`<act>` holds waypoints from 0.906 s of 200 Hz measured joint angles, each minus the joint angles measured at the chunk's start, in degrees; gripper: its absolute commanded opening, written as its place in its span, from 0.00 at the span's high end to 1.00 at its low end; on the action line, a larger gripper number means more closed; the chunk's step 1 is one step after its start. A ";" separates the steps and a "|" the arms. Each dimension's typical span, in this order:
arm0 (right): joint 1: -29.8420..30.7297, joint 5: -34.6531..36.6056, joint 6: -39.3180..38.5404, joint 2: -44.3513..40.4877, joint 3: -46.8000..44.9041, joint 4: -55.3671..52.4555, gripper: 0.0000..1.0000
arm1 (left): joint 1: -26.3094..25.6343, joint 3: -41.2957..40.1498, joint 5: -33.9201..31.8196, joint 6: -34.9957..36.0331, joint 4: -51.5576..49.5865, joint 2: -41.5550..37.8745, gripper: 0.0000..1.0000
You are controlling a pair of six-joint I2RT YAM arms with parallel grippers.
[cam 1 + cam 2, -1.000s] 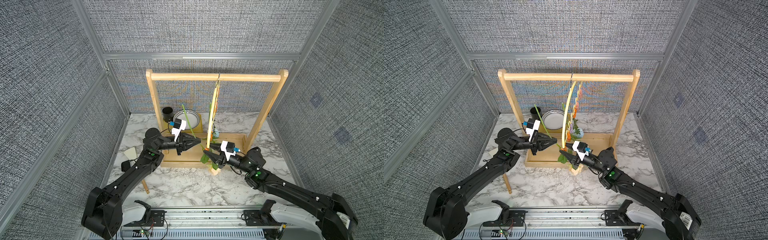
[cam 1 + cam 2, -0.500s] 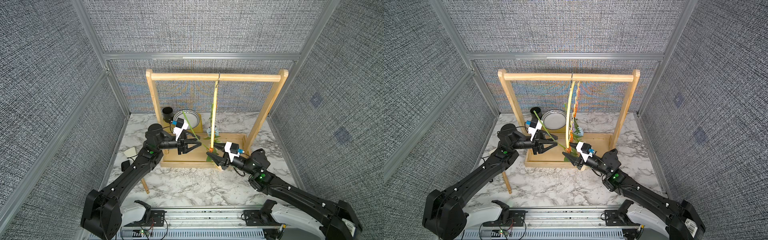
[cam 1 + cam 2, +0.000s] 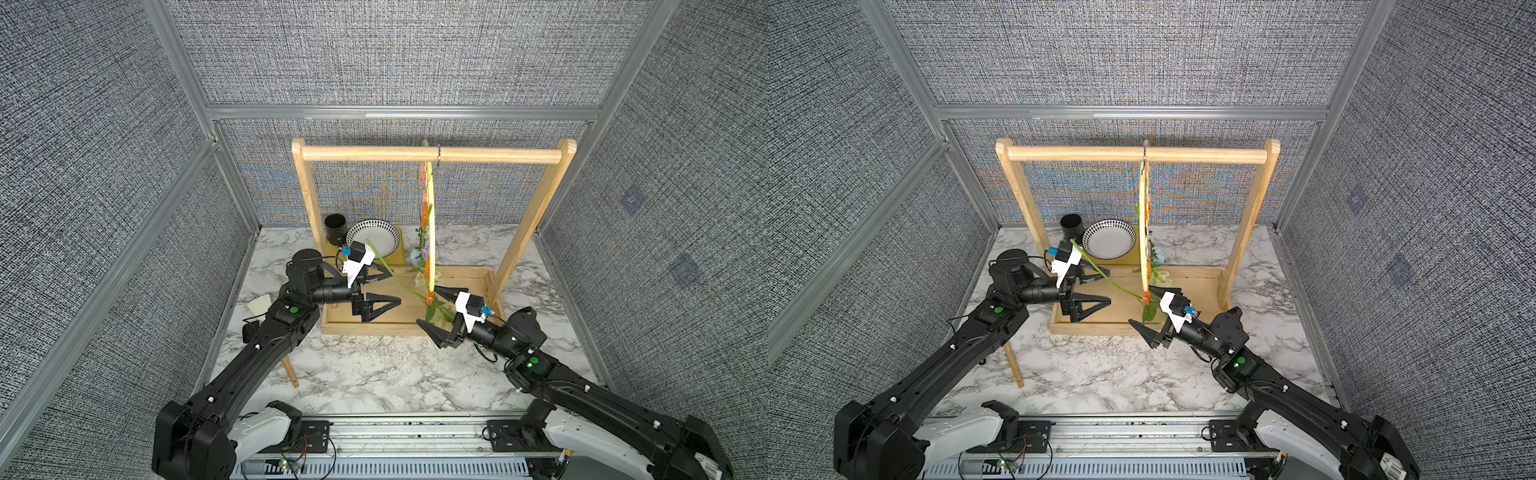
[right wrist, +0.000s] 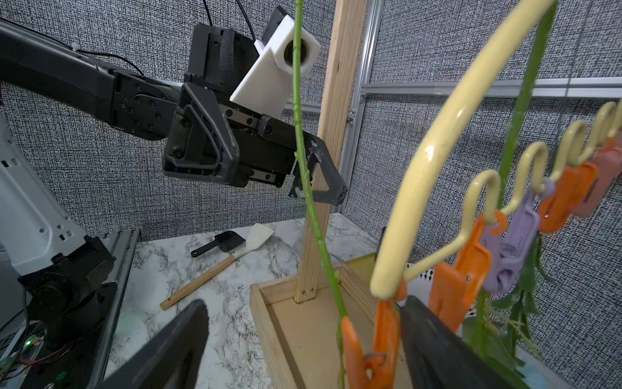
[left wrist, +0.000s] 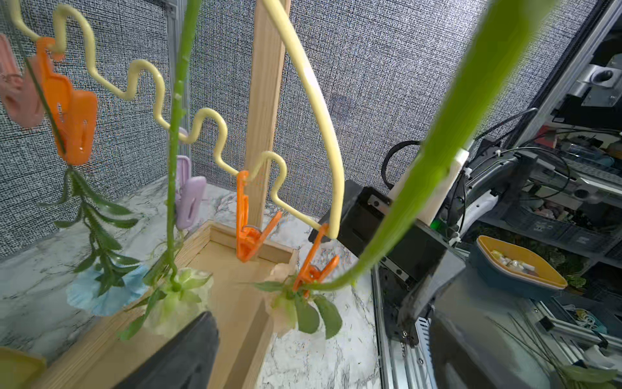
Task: Dry the flowers on a clothes hanger
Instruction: Clamp the flower onto the hanger, then reset both arms
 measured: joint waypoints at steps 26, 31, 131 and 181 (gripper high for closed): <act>-0.31 0.04 -0.02 -1.60 -0.68 -0.50 0.07 | 0.39 0.00 -0.70 2.84 -4.02 -1.90 0.01; -0.31 0.09 -0.02 -2.03 -0.92 -0.87 0.06 | 0.52 0.00 -1.07 3.43 -4.85 -2.19 0.01; -0.61 4.20 0.59 -17.31 -7.67 -7.02 0.01 | 4.61 -4.59 -5.09 4.00 -8.74 -8.15 0.00; -0.68 9.64 0.96 -27.04 -8.41 -13.57 0.01 | 5.68 -9.42 -15.15 4.11 -9.38 -13.99 0.00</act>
